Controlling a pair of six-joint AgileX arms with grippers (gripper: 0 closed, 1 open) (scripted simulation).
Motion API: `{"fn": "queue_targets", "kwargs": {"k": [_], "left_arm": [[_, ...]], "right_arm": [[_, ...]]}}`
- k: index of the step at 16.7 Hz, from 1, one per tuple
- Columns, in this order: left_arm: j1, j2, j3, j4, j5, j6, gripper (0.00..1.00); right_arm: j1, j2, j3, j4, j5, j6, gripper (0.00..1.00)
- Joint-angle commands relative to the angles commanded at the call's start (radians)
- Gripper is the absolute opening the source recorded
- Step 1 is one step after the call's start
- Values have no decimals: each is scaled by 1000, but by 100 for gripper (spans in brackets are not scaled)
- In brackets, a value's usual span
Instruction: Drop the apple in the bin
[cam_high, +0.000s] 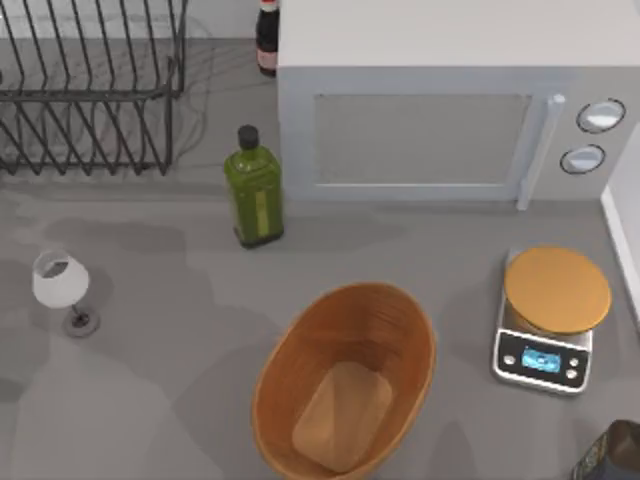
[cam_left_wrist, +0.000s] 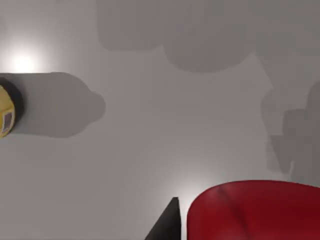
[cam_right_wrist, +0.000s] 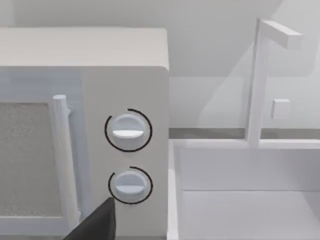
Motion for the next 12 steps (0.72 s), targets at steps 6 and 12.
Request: {"fn": "queue_targets", "kwargs": {"k": [6, 12], "left_arm": [[-82, -55, 98, -268, -3, 11, 0], [-86, -53, 98, -276, -4, 14, 0]], "right_arm": [[0, 0, 0, 0, 0, 0, 100], [0, 0, 0, 0, 0, 0, 100]]}}
